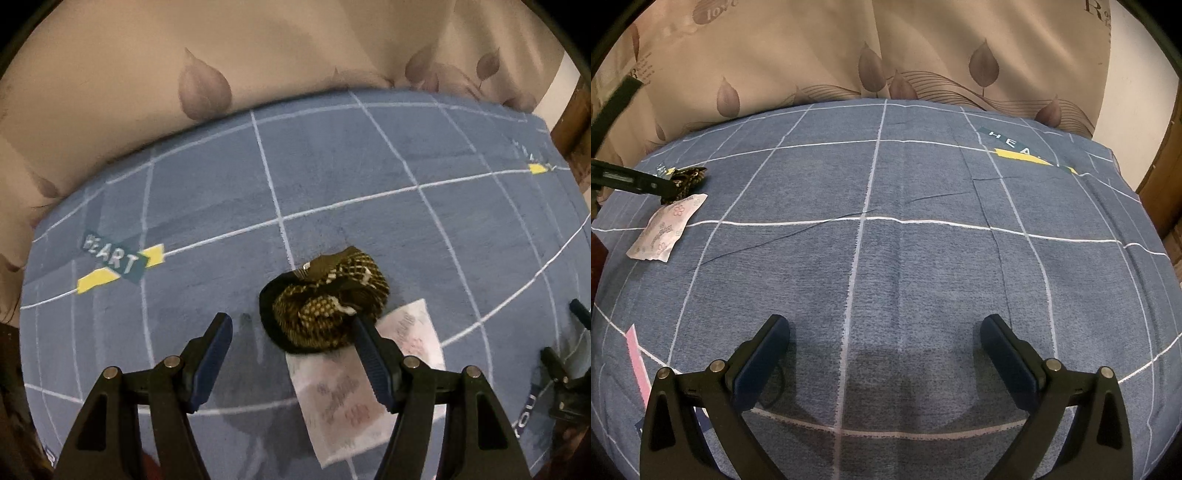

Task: Organize soft objects
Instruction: 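Grasp the dark gold-patterned scrunchie with the left gripper and lift it, then carry the scrunchie into the tray with the left gripper while the right gripper grasps the white floral pad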

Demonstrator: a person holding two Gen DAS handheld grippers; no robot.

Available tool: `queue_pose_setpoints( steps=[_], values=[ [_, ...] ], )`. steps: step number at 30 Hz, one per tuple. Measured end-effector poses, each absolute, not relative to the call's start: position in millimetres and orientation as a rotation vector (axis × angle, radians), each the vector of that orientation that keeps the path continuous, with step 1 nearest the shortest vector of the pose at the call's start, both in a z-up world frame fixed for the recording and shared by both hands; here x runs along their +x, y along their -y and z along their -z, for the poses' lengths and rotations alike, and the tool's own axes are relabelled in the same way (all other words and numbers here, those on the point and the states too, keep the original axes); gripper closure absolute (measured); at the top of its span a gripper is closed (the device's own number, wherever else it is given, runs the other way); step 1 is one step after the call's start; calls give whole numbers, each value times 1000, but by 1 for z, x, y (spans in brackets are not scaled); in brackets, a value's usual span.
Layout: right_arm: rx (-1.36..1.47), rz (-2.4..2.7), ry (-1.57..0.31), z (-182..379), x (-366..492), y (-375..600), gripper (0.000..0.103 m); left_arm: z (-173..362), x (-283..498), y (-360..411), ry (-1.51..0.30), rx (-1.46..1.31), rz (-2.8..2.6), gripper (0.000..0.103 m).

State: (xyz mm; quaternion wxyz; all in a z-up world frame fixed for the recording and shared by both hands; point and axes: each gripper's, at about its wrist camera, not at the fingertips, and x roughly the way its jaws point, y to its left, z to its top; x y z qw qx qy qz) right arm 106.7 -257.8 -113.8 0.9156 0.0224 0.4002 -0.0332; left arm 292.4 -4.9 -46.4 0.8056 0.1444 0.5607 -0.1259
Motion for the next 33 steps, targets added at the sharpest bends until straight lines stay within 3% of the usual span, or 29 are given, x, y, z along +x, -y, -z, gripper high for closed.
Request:
queue_pose_setpoints(
  steps=[4, 5, 7, 8, 11, 18, 28, 33],
  values=[
    [44, 68, -822, 114, 106, 256, 0, 61, 306, 9, -1200, 316, 299, 34],
    [44, 67, -822, 114, 106, 256, 0, 62, 308, 9, -1203, 294, 316, 38],
    [43, 67, -822, 114, 107, 255, 0, 65, 309, 3, -1205, 203, 358, 55],
    [44, 68, -822, 115, 106, 255, 0, 65, 309, -1, -1205, 168, 361, 80],
    [43, 68, -821, 115, 107, 255, 0, 60, 306, -5, -1187, 143, 333, 85],
    [51, 64, -823, 114, 109, 255, 0, 17, 264, -26, -1069, -21, 249, 86],
    [23, -236, -730, 99, 93, 240, 0, -63, 115, -64, -941, -167, 254, 86],
    [-266, -512, -611, 57, 95, 179, 0, -73, 54, -97, -919, -187, 213, 85]
  ],
)
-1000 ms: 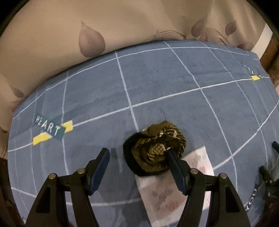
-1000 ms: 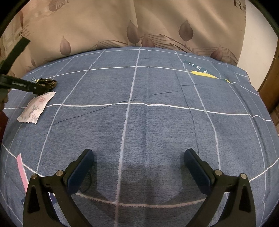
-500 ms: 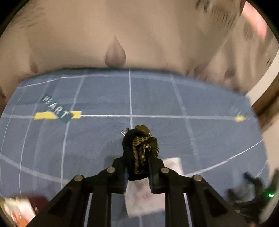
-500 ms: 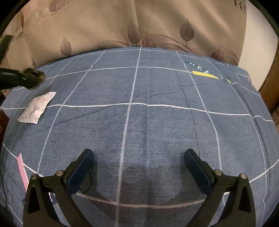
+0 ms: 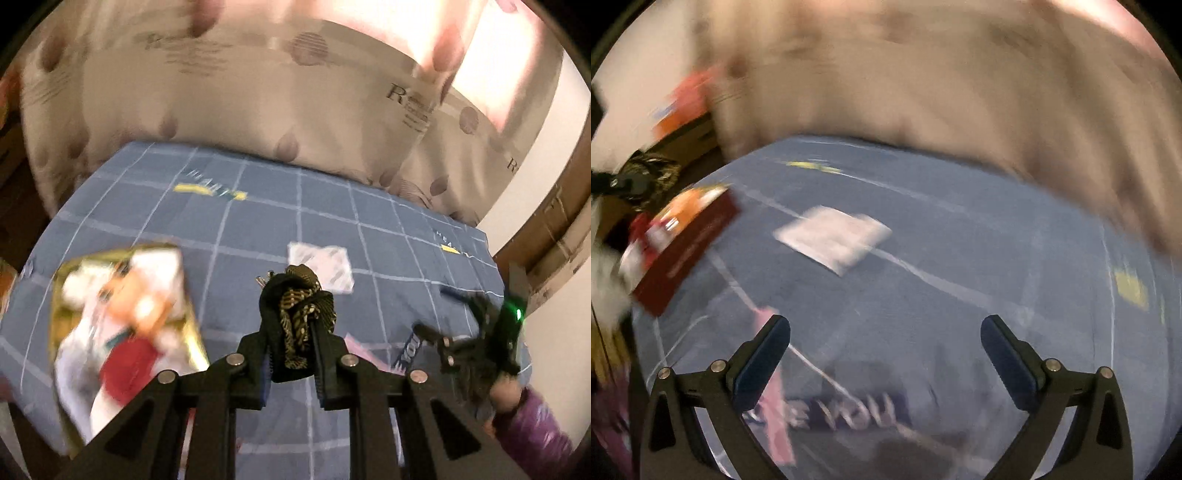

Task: Organize soft objects
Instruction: 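Carry the scrunchie into the tray with the left gripper while the right gripper grasps the white floral pad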

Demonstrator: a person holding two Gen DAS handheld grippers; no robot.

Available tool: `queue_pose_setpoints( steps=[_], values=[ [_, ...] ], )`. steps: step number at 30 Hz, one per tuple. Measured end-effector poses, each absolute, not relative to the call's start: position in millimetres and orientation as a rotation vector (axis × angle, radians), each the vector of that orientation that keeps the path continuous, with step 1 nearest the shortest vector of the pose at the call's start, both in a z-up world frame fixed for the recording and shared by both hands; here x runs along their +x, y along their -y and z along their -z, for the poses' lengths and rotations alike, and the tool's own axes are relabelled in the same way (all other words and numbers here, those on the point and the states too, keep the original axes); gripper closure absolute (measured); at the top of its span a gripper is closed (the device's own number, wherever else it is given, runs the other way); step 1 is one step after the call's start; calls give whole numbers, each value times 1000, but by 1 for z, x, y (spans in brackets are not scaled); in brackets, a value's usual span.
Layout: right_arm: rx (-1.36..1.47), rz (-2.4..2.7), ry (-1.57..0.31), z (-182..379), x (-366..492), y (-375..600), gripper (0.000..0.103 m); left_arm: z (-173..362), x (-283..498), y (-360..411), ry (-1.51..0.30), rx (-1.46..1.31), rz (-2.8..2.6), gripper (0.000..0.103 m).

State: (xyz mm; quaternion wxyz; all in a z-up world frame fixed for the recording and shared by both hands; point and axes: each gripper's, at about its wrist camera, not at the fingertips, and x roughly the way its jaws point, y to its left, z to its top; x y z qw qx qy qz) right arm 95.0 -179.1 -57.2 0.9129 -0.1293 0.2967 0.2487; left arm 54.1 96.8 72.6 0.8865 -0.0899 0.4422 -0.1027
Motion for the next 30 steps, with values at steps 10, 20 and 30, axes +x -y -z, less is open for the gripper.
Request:
queue_pose_setpoints(
  steps=[10, 20, 30],
  values=[
    [-579, -715, -845, 58, 197, 88, 0, -78, -13, -168, -914, -287, 98, 85],
    [-649, -788, -1065, 97, 248, 44, 1, -70, -28, -210, -913, -358, 18, 85],
    [-711, -743, -990, 86, 193, 36, 78, -69, -45, -240, -883, -370, -67, 85]
  ],
)
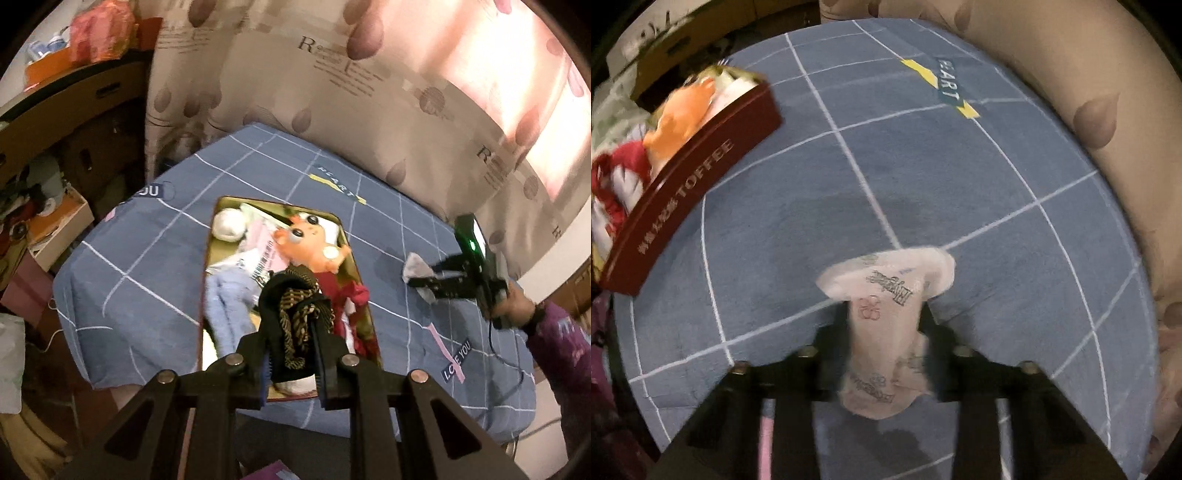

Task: Organize soft objects
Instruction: 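Carry the scrunchie into the tray with the left gripper while the right gripper grasps the white floral pad, then carry the white floral pad over the tray and release it with the right gripper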

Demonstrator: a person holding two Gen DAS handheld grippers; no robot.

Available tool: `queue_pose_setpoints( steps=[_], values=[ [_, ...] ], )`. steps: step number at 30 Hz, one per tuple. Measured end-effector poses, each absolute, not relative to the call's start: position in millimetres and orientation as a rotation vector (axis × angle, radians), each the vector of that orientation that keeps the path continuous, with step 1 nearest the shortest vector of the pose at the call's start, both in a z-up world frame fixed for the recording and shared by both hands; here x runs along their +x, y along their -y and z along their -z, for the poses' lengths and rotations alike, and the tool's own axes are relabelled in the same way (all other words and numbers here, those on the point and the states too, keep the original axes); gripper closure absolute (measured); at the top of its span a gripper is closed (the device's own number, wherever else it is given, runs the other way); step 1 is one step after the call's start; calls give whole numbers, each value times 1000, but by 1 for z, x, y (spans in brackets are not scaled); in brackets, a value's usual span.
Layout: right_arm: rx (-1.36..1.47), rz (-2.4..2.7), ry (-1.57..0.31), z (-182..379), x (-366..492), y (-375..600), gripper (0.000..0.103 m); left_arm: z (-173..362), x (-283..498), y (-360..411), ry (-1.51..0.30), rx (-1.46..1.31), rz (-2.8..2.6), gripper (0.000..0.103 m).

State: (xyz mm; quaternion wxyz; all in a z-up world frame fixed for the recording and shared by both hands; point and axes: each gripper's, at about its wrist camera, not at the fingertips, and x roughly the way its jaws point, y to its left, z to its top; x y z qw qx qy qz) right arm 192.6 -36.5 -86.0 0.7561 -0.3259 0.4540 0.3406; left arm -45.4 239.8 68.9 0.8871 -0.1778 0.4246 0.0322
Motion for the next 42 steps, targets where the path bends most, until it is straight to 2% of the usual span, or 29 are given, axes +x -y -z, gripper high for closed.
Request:
queue_pose_setpoints(
  steps=[4, 11, 15, 17, 20, 27, 32, 37, 42],
  values=[
    [-640, -712, -955, 77, 165, 51, 82, -69, -51, -250, -862, -352, -88, 85],
    [-332, -699, -885, 48, 107, 96, 83, -56, -37, -274, -868, -352, -86, 85],
    [-207, -723, -856, 39, 87, 89, 83, -47, -13, -278, -877, -339, -55, 84],
    [-175, -735, -843, 35, 83, 80, 83, -39, -1, -278, -894, -336, -35, 68],
    [-146, -770, -817, 20, 75, 64, 83, -26, 14, -275, -947, -336, 1, 53],
    [-126, -883, -764, -13, 67, 14, 83, -28, 12, -264, -912, -282, -4, 48],
    [-118, -995, -762, -29, 74, -51, 82, -48, -17, -264, -864, -327, -83, 41],
    [-127, -1040, -863, -15, 101, -129, 82, -44, -60, -267, -839, -400, -177, 41],
    [-205, -988, -980, 15, 124, -185, 82, -35, -76, -256, -808, -222, -304, 41]
  ],
)
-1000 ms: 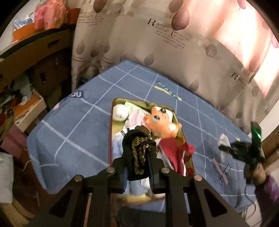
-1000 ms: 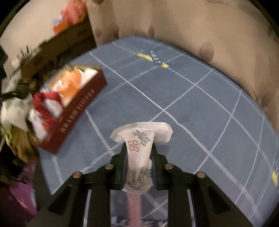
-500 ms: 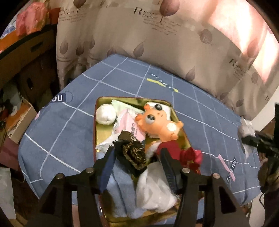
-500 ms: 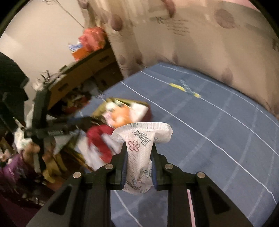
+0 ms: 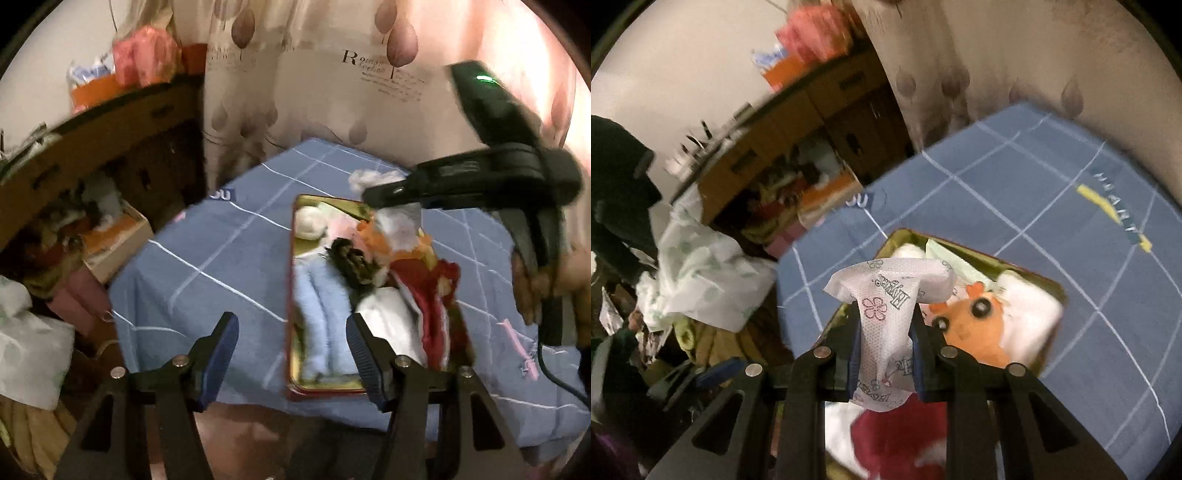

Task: Organize soft objects
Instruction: 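Carry the white floral pad over the tray and release it with the right gripper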

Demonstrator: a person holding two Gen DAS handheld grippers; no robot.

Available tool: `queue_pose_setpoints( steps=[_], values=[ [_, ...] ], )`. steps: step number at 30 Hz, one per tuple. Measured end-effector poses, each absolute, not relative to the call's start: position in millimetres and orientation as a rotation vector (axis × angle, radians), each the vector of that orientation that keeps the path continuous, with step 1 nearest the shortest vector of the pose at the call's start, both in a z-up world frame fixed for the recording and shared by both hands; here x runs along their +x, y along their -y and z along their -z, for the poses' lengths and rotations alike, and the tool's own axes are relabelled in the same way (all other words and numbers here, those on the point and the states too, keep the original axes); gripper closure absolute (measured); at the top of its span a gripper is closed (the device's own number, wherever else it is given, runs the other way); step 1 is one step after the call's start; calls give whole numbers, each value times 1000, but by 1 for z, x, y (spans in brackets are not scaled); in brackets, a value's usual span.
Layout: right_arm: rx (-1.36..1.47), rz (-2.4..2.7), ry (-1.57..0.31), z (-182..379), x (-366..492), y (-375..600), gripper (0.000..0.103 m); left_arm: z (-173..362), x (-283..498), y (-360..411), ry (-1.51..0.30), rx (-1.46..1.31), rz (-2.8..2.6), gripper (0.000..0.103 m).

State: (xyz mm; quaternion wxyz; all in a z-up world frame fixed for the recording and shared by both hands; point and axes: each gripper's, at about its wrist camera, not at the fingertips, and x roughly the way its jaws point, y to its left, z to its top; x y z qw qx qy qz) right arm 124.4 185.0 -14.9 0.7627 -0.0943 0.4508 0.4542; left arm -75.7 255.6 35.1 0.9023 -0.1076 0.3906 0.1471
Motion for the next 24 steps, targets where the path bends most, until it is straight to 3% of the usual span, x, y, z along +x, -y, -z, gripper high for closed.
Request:
queue_pose_setpoints(
  steps=[6, 10, 12, 14, 20, 24],
  values=[
    [-309, -940, -1032, 42, 133, -221, 80, -37, -81, -257, -763, -187, -305, 41],
    [-362, -912, -1003, 46, 129, -235, 71, -35, -83, -267, -759, -214, -313, 41],
    [-358, -898, -991, 44, 130, -237, 55, -34, -82, -270, -767, -223, -326, 41],
    [-333, -908, -987, 41, 129, -235, 27, -32, -81, -274, -775, -244, -328, 41],
    [-237, -881, -916, 26, 122, -205, 24, -28, -81, -275, -793, -259, -325, 41],
    [-145, -902, -753, -4, 85, -158, 24, -28, -81, -275, -787, -262, -318, 41]
  ],
)
